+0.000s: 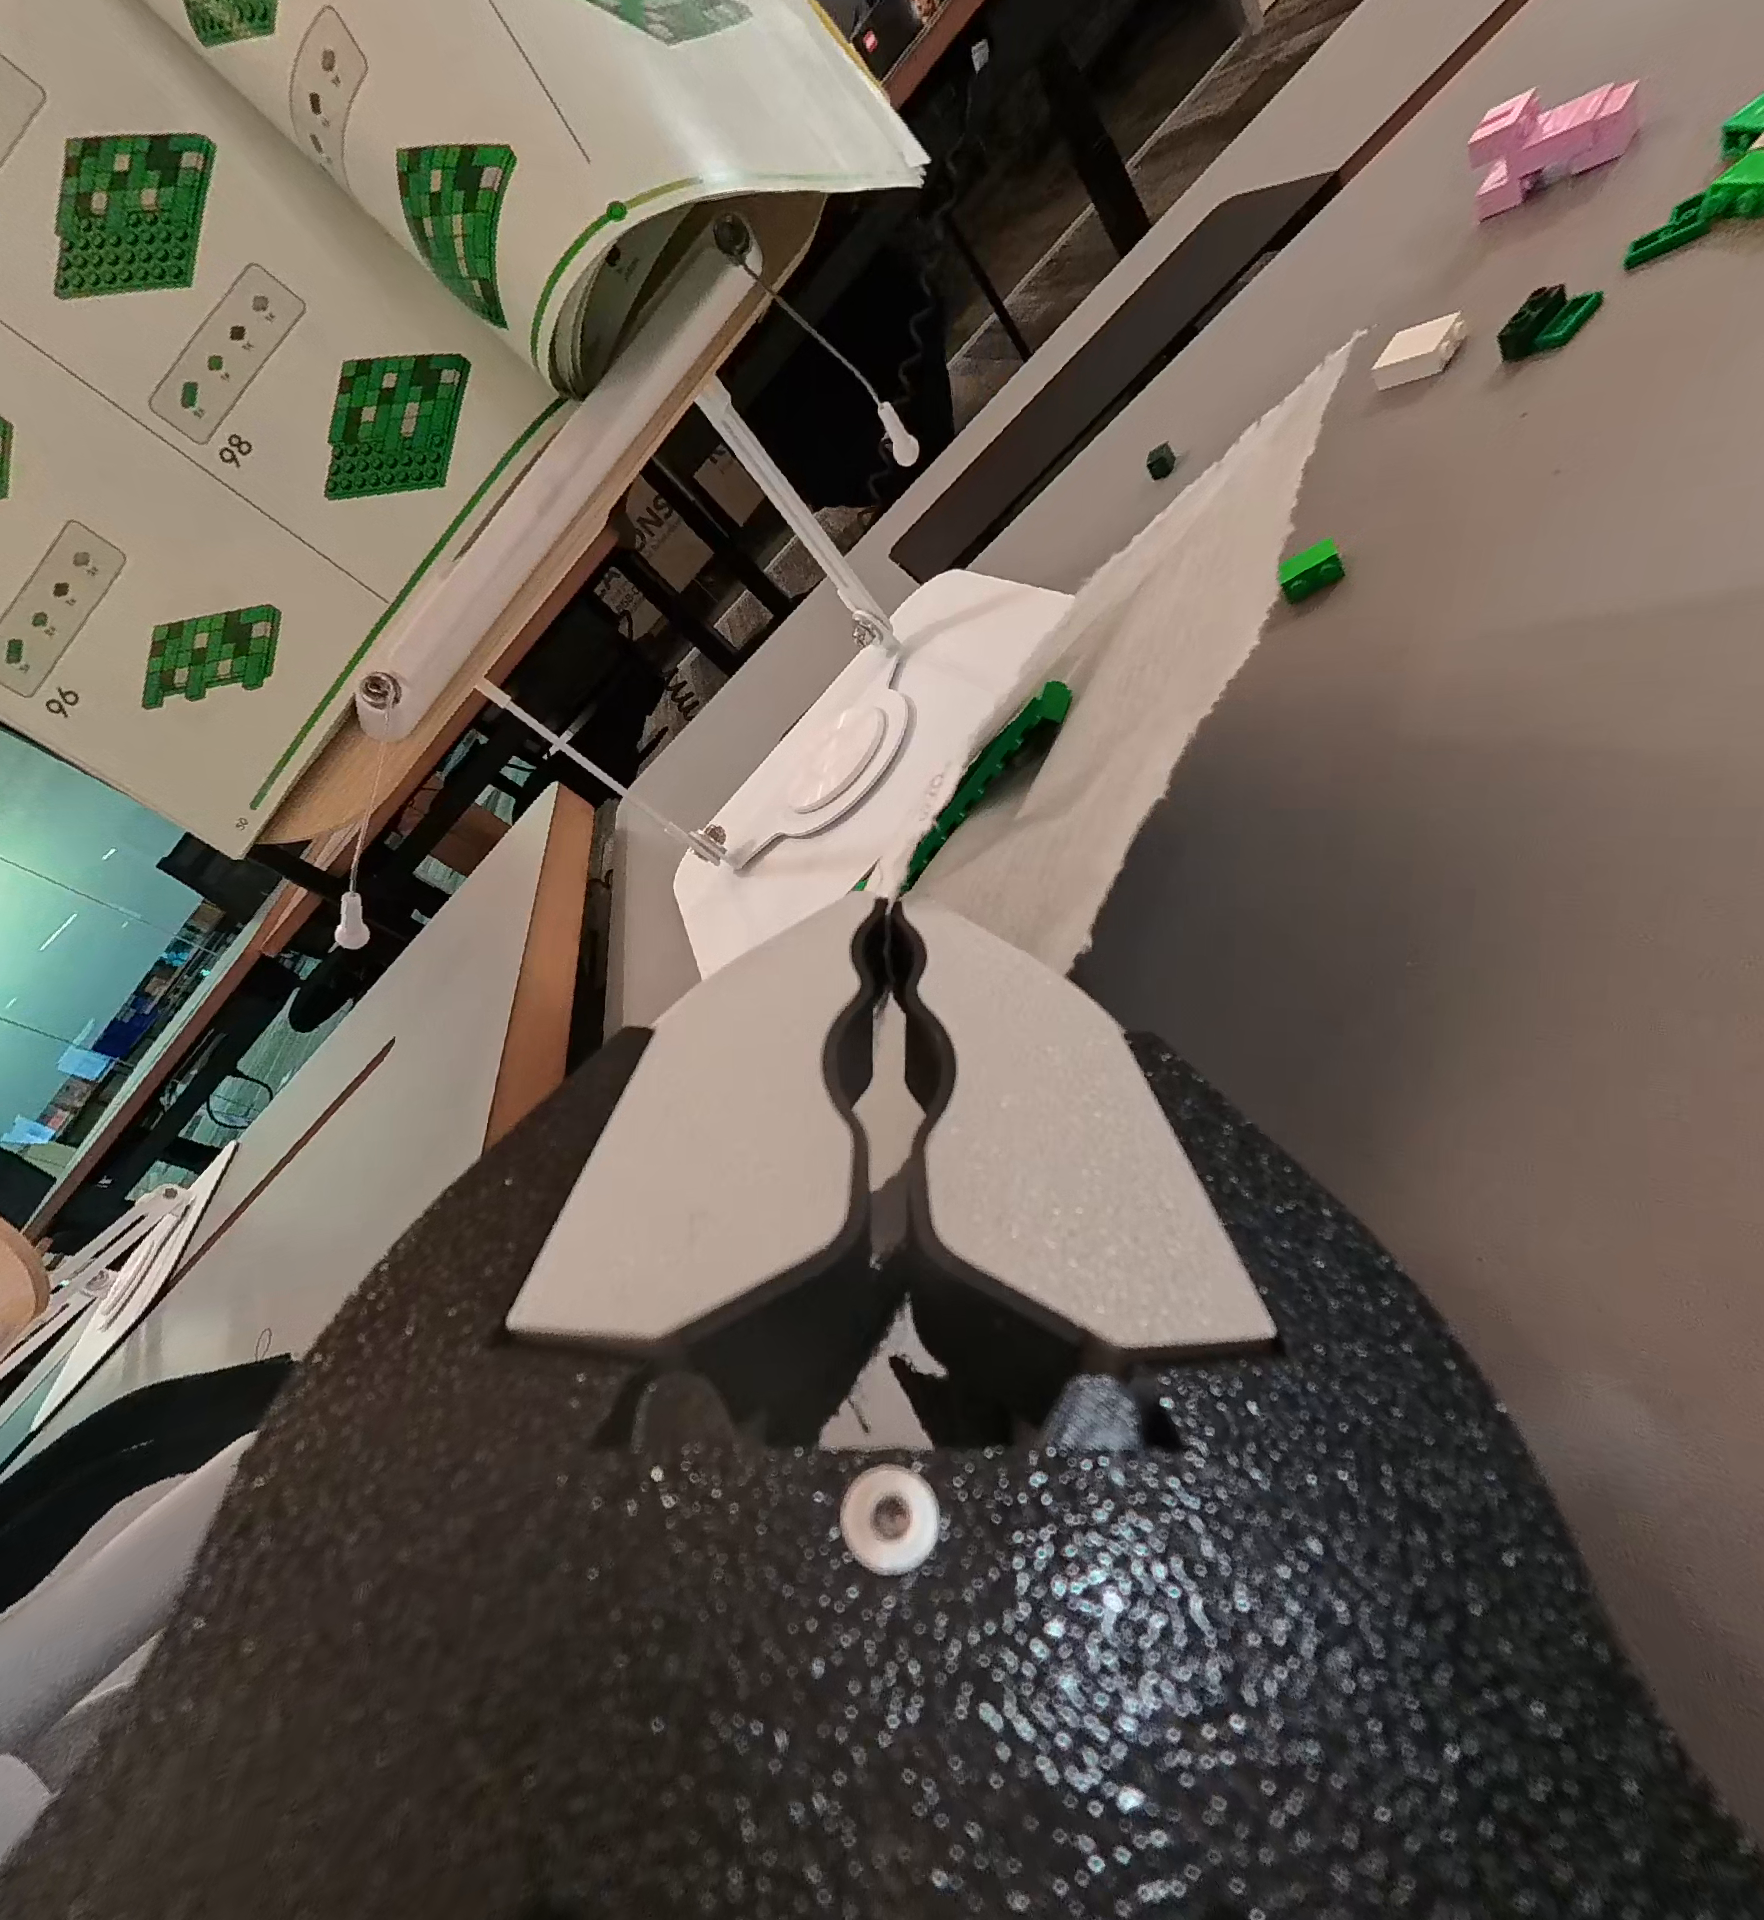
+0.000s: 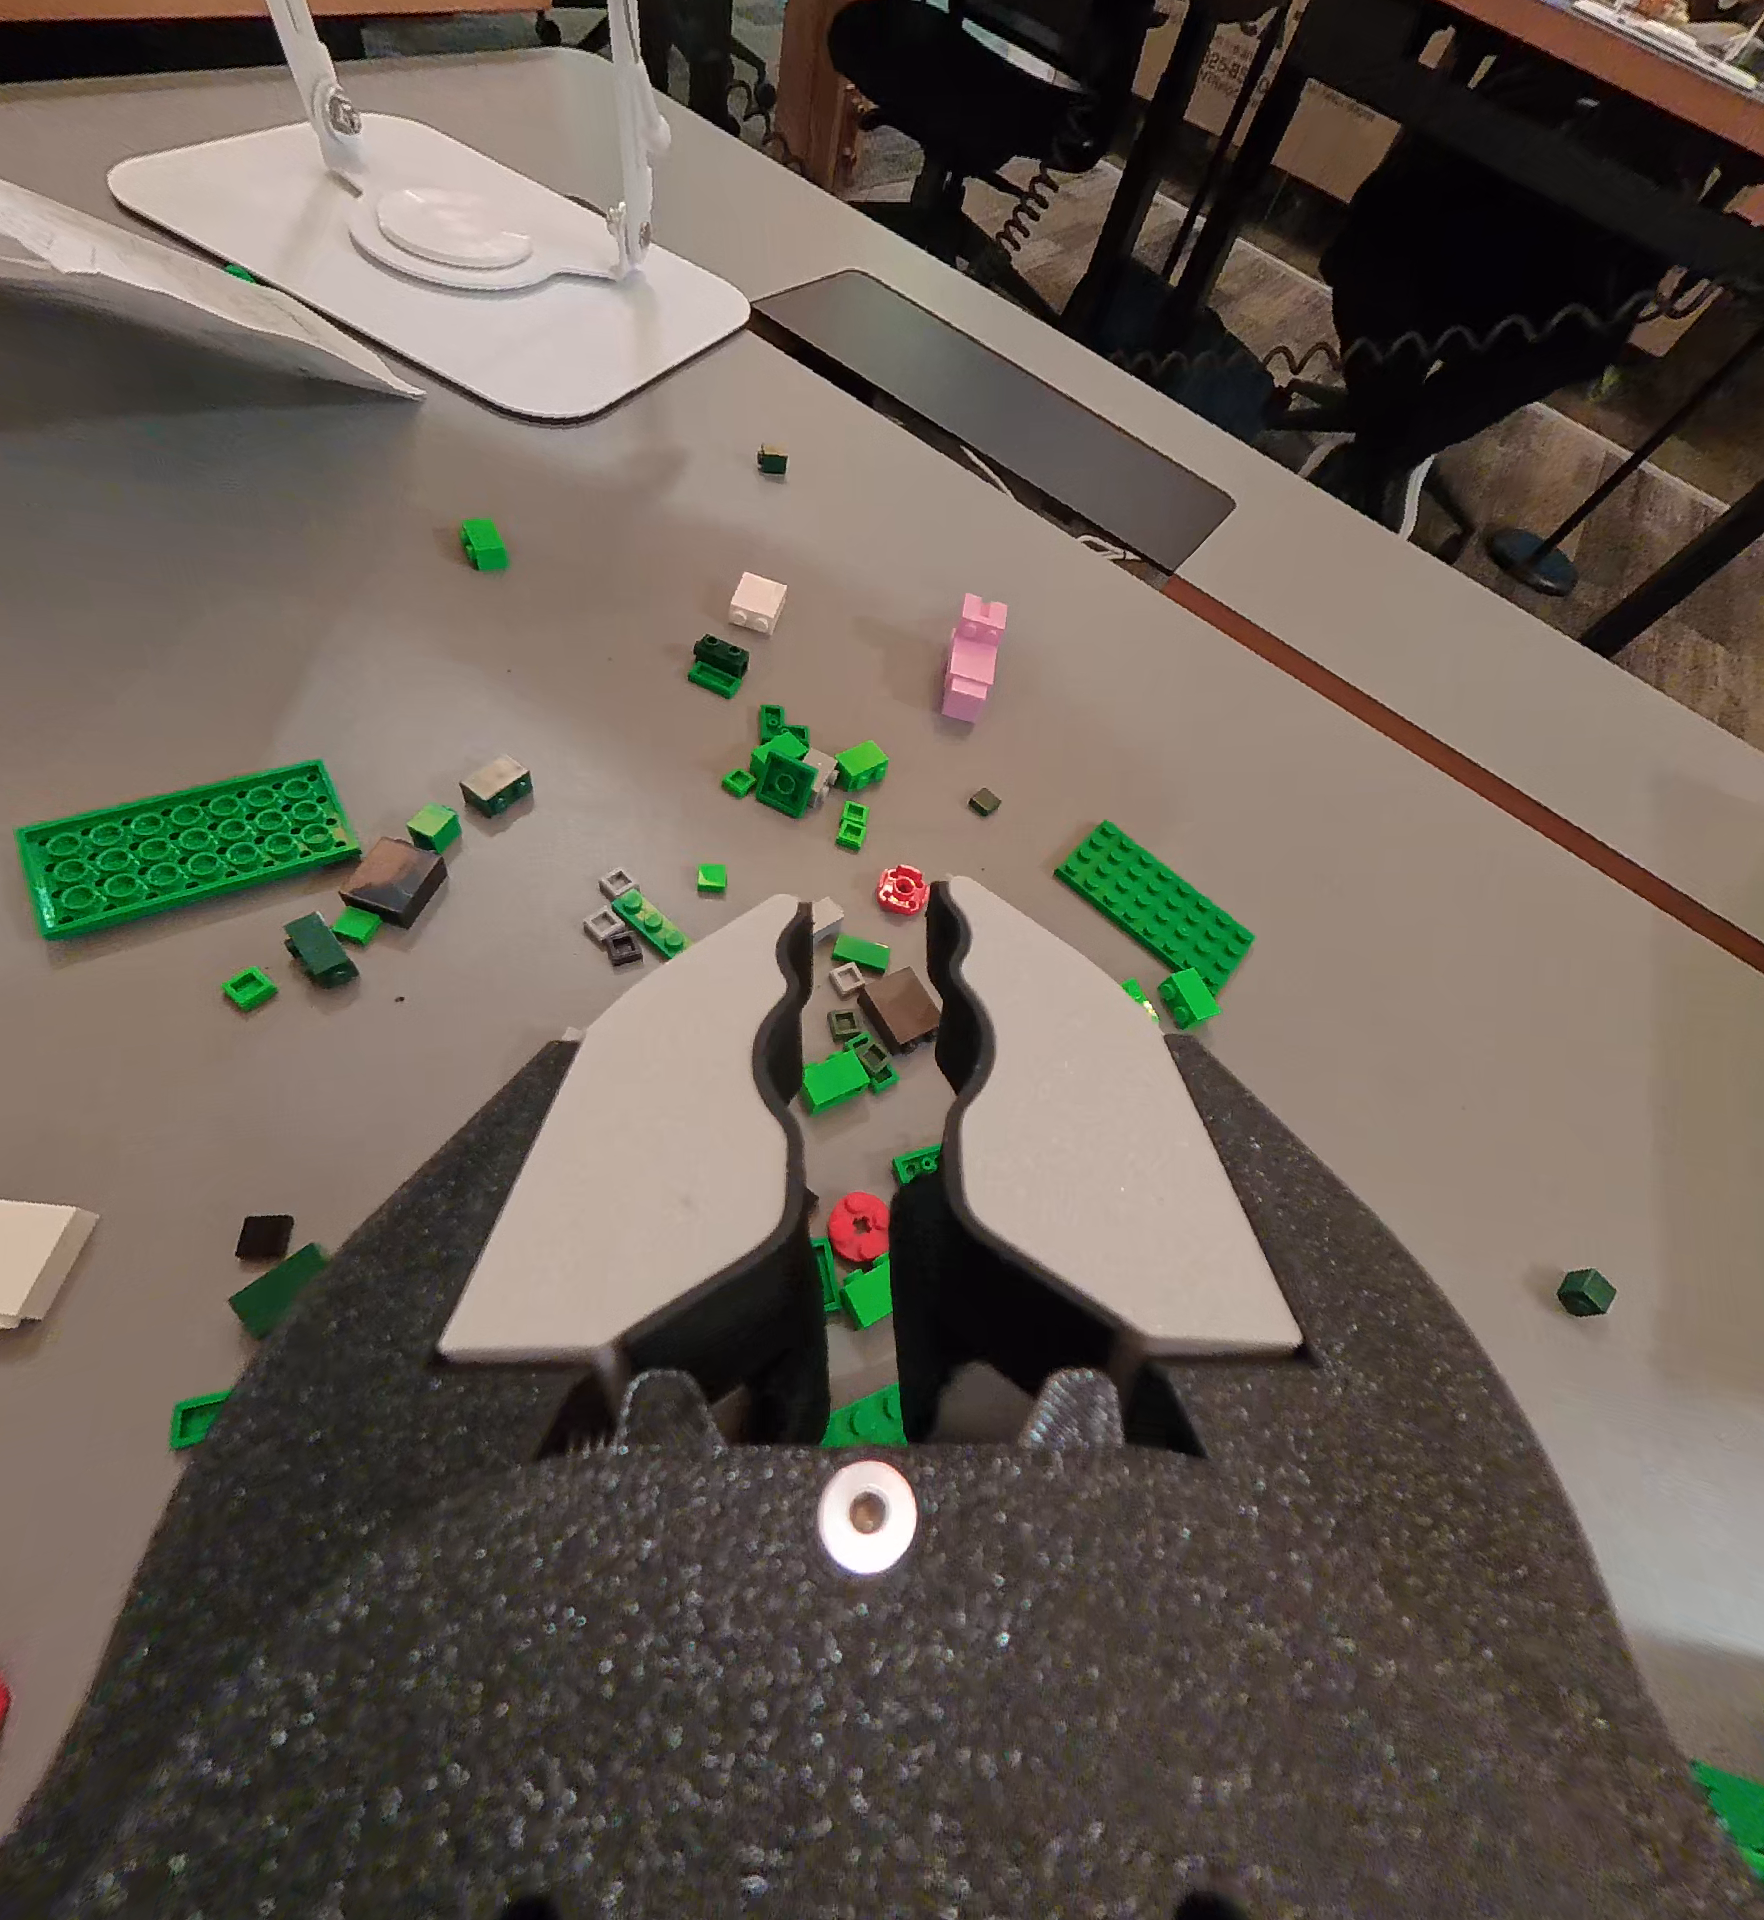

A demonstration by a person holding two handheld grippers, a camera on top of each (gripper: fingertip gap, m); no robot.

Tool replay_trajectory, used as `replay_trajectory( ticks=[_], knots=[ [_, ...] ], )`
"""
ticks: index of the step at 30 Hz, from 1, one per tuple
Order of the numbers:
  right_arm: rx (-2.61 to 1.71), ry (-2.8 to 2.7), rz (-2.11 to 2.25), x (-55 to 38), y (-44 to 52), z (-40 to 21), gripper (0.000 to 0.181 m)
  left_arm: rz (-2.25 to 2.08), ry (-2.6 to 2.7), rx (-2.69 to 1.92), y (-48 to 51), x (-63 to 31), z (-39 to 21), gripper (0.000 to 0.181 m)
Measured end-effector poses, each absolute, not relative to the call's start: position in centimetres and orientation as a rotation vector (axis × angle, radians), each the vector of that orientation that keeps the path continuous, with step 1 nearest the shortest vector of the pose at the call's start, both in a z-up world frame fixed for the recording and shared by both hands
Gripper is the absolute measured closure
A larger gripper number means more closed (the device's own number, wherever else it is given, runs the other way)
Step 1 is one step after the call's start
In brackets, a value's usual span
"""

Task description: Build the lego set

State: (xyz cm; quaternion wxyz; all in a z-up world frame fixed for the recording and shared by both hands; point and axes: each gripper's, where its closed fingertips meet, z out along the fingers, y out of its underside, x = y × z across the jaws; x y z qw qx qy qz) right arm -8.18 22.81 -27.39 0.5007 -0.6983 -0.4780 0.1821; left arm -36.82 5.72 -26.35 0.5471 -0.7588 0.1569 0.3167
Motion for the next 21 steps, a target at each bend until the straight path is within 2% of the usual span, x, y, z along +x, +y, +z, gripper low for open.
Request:
replay_trajectory(
  ticks=[21],
  knots=[
    [-1.697,-1.148,0.496,-6.7,23.5,-27.0,0.157,0.751,0.393,-1.81,5.9,-36.7,-26.8,0.181]
  ],
)
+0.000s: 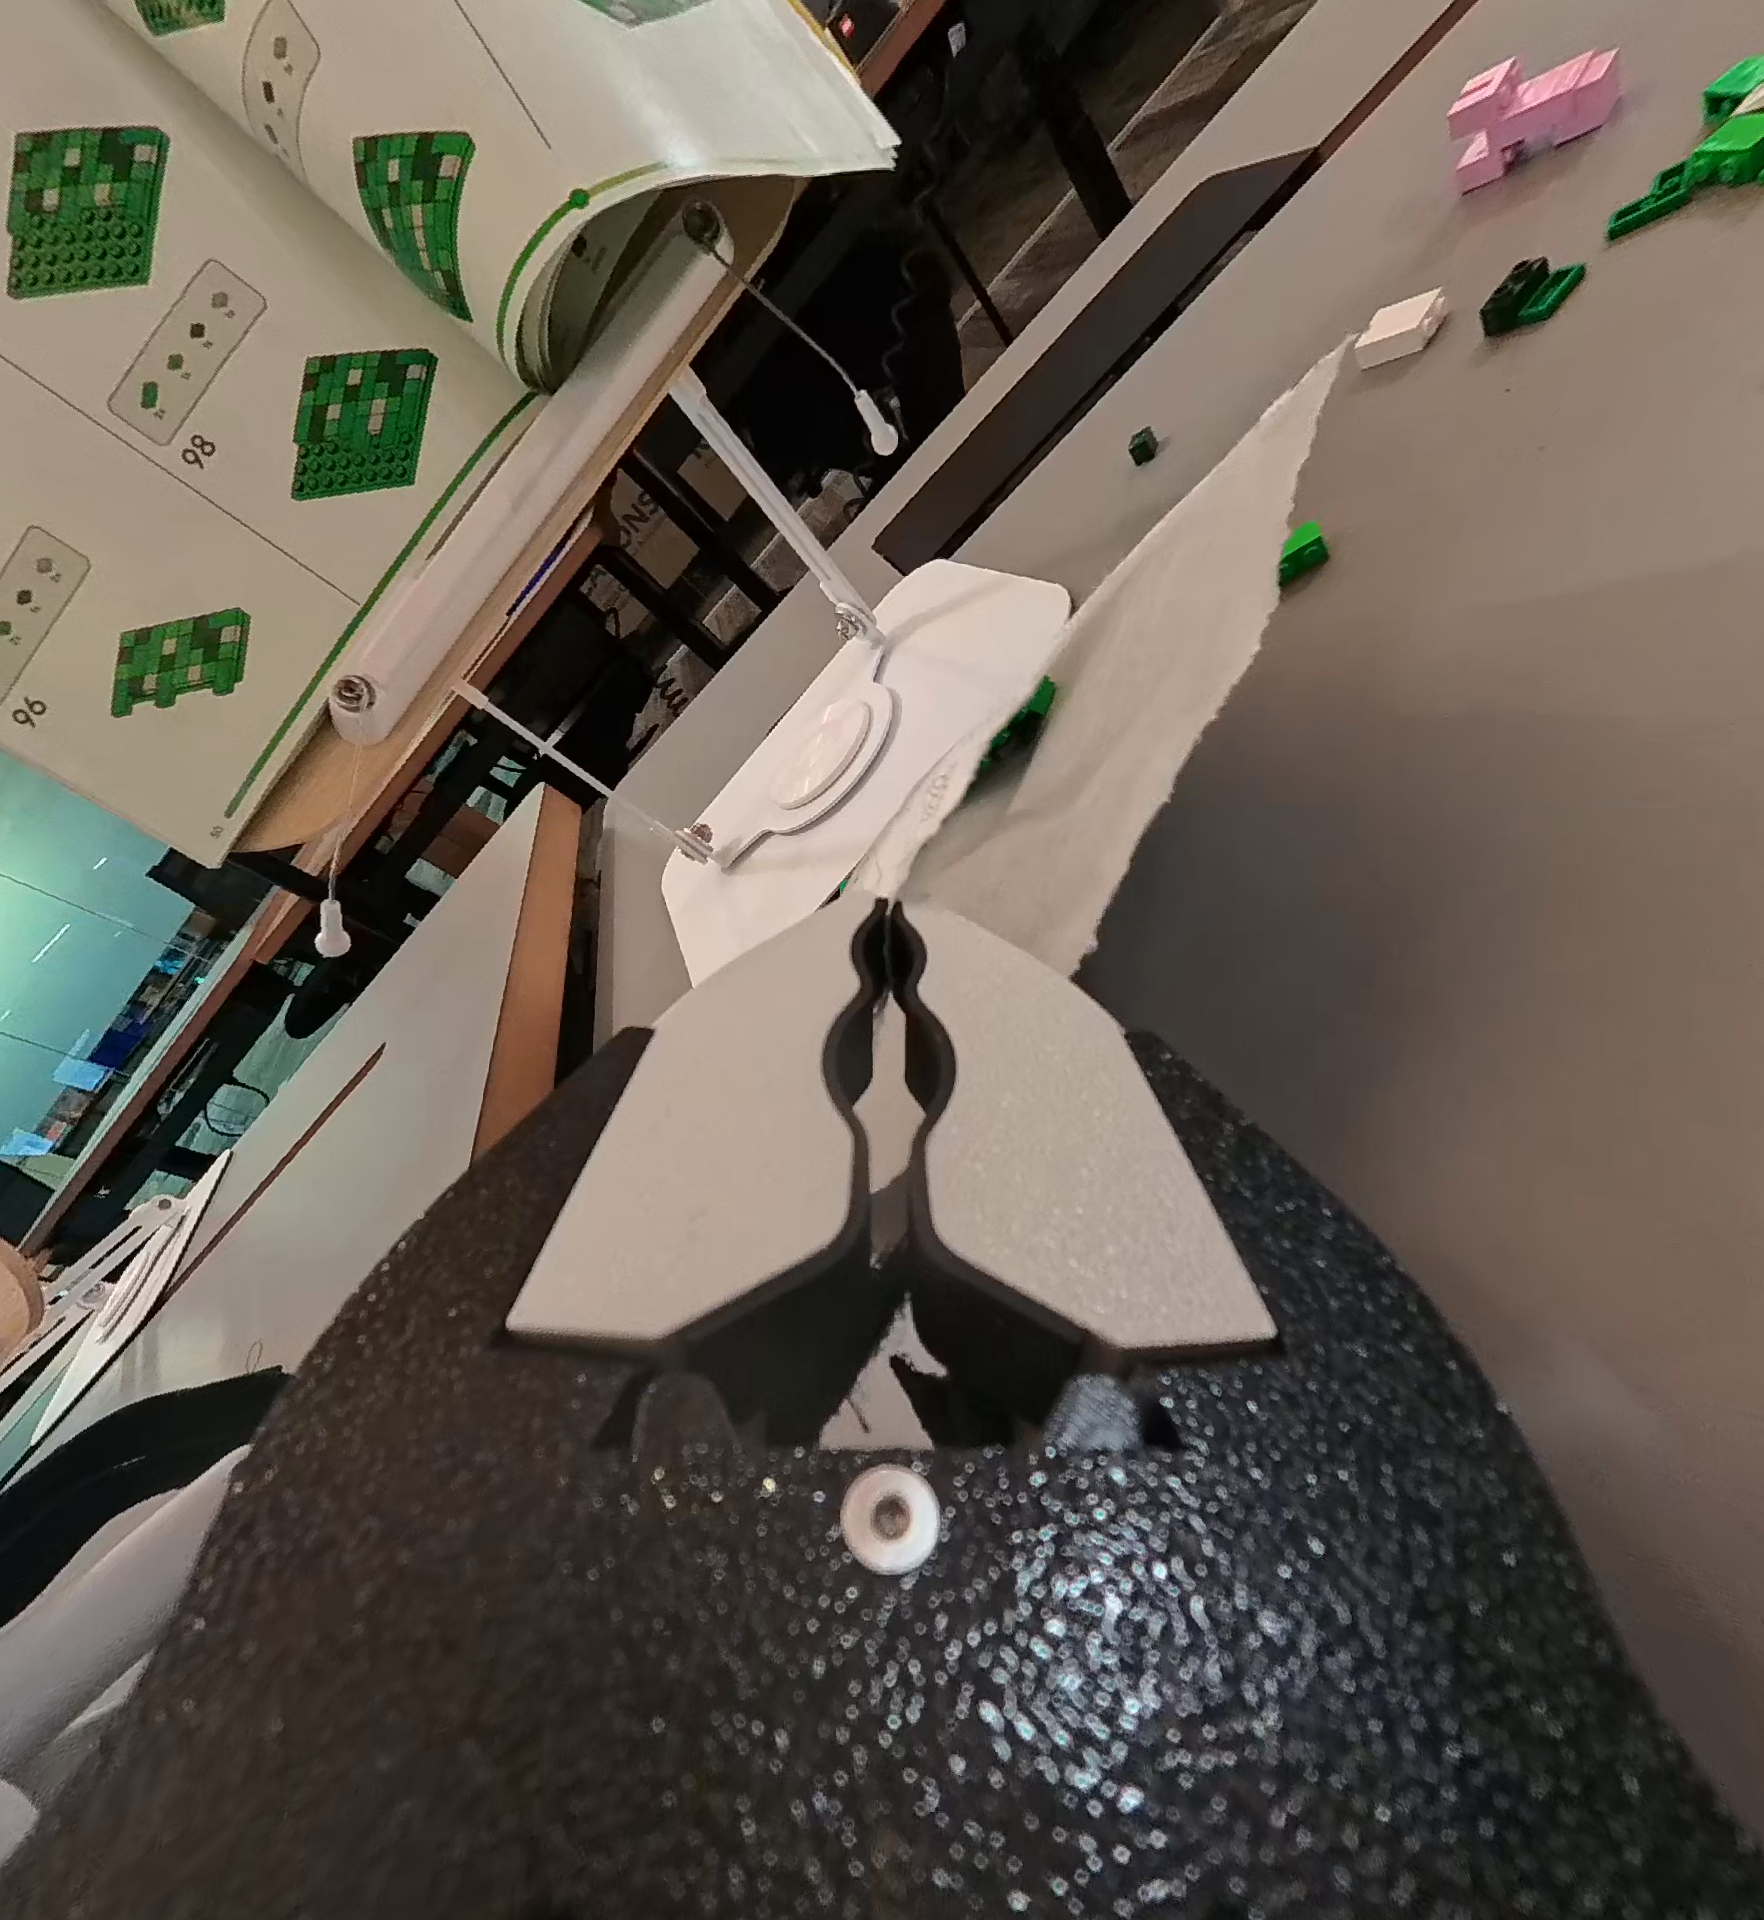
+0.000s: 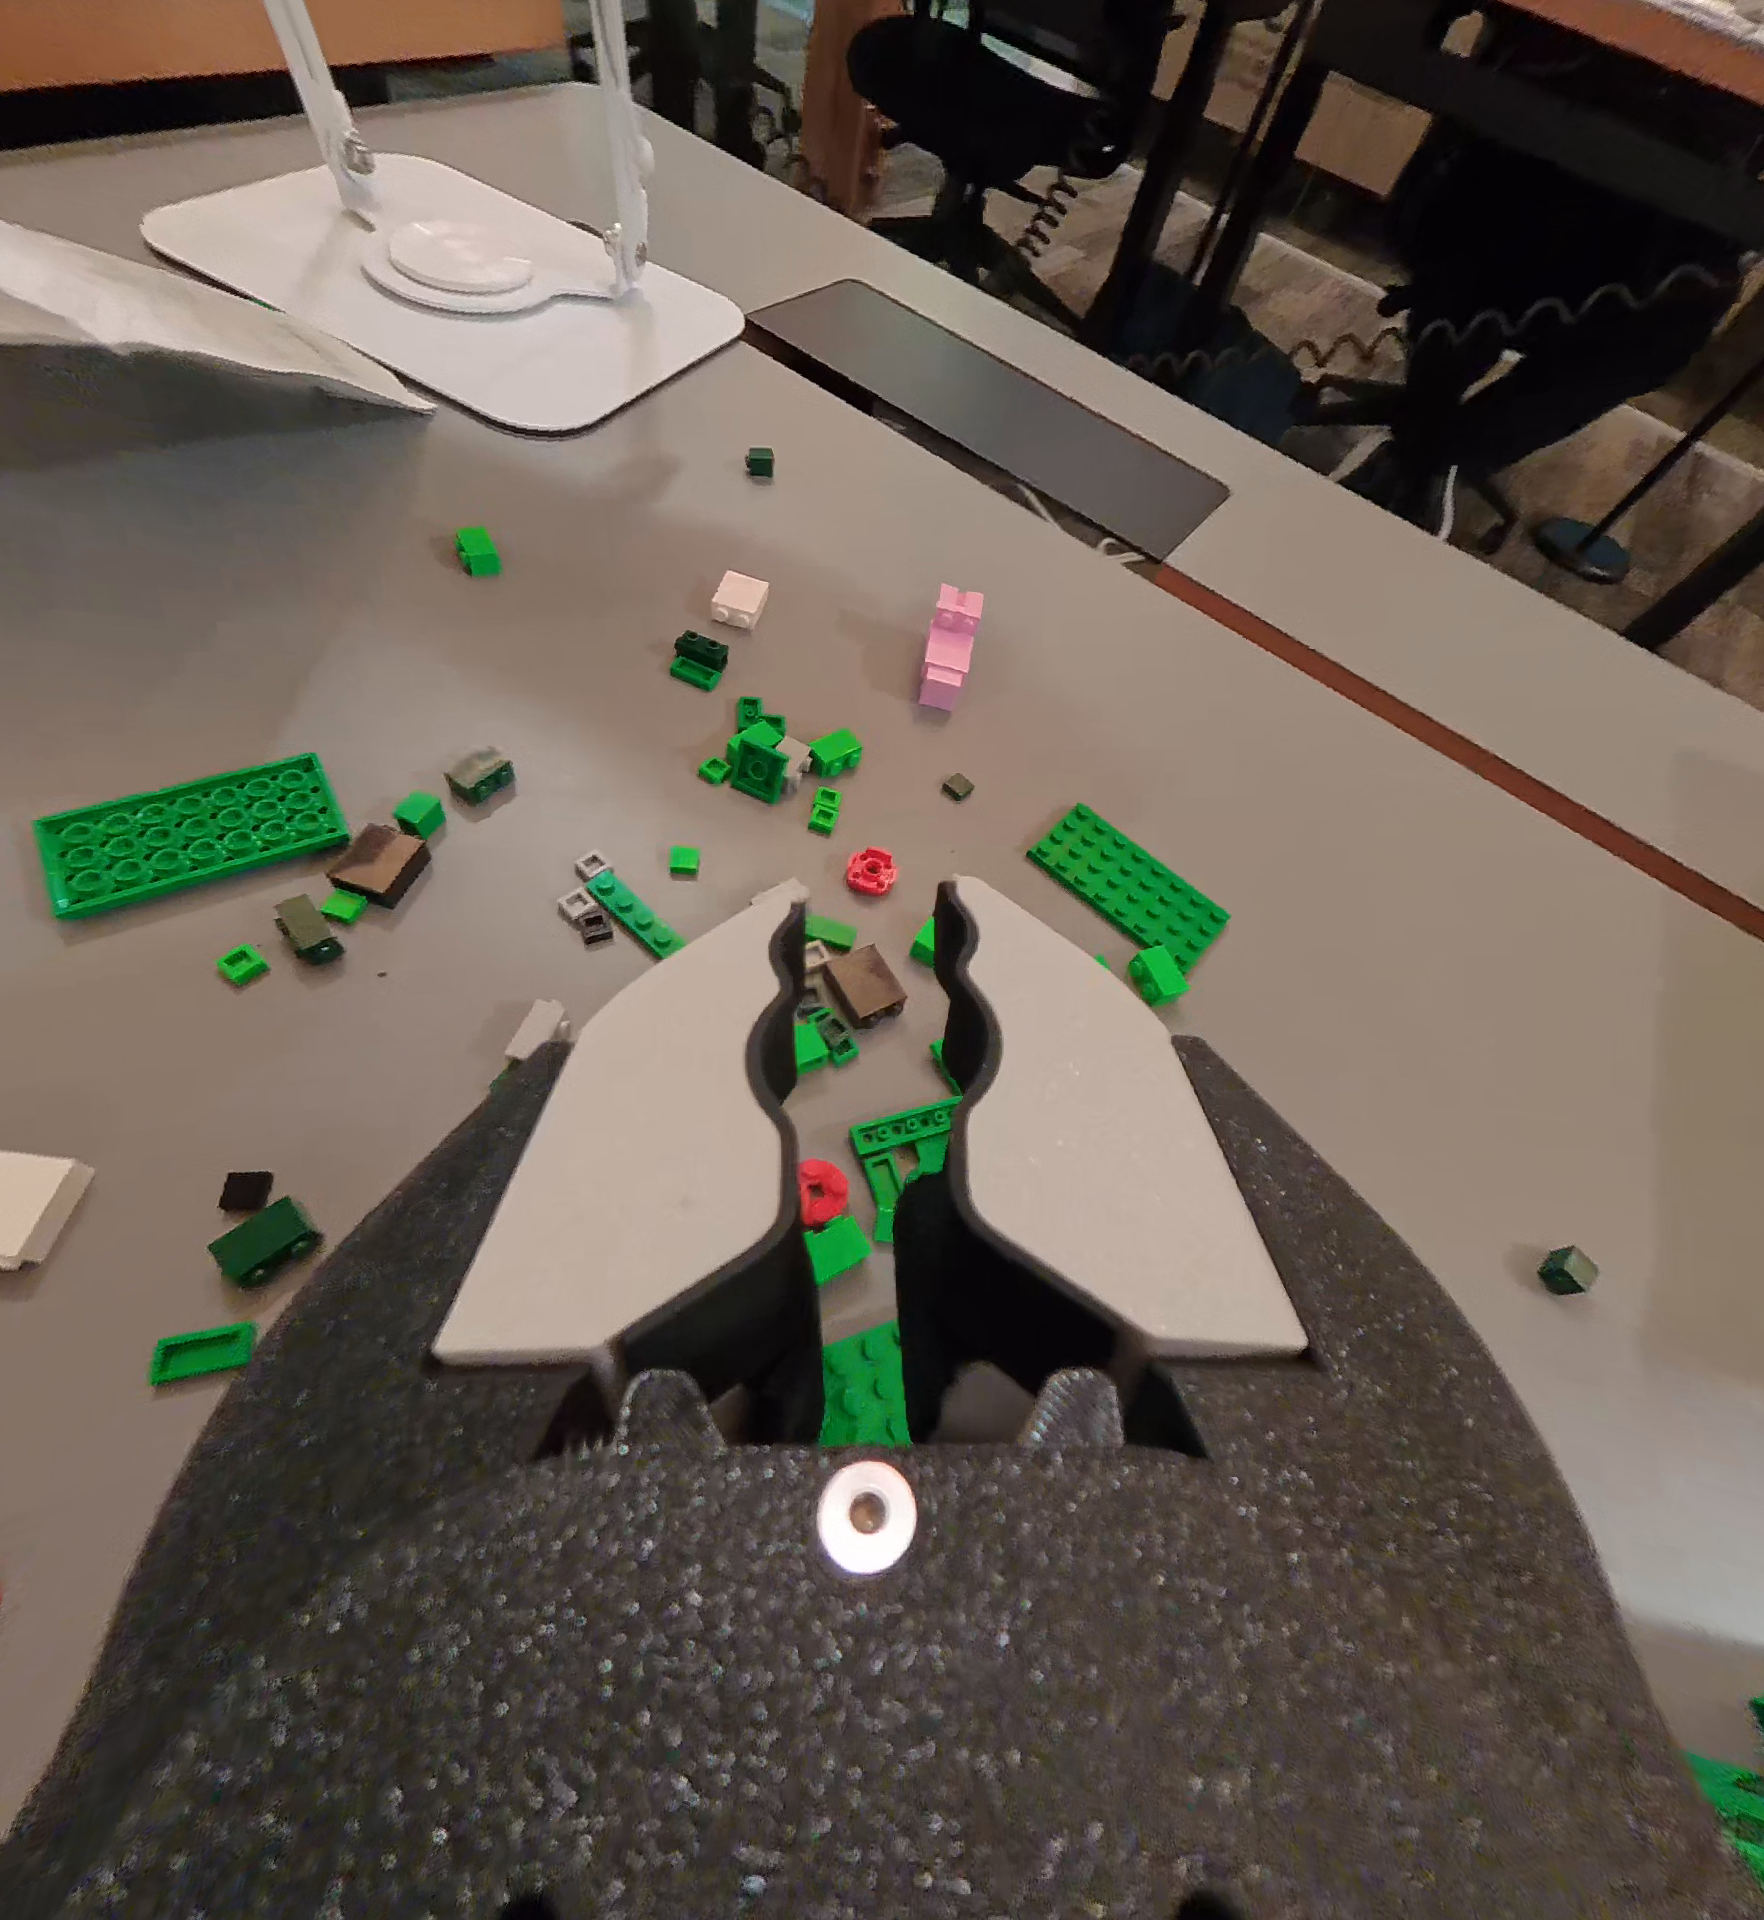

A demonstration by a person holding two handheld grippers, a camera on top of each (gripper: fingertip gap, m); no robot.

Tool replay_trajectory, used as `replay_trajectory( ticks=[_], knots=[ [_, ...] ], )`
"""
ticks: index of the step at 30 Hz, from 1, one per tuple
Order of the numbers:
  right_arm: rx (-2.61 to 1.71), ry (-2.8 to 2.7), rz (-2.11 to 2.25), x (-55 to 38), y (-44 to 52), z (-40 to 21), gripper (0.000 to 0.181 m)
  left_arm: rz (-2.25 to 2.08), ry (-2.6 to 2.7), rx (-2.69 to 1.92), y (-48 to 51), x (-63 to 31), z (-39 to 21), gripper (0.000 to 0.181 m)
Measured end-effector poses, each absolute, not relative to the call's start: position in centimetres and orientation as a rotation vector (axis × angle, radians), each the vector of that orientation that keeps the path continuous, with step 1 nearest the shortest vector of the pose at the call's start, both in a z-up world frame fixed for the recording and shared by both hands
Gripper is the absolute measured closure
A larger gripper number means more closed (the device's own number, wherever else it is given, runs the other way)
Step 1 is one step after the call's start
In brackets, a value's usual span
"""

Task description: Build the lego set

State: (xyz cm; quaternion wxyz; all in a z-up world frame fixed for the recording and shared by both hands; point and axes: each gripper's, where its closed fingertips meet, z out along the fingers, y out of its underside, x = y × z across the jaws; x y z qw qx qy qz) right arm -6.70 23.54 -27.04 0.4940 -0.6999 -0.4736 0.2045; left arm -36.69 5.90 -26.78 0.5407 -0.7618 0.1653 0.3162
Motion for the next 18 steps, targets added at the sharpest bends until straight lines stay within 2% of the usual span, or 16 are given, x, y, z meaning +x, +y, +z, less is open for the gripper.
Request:
replay_trajectory(
  ticks=[18],
  knots=[
    [-1.659,-1.396,0.555,-8.7,20.7,-29.2,0.155,0.767,0.425,-1.811,6.0,-36.5,-27.0,0.181]
  ],
)
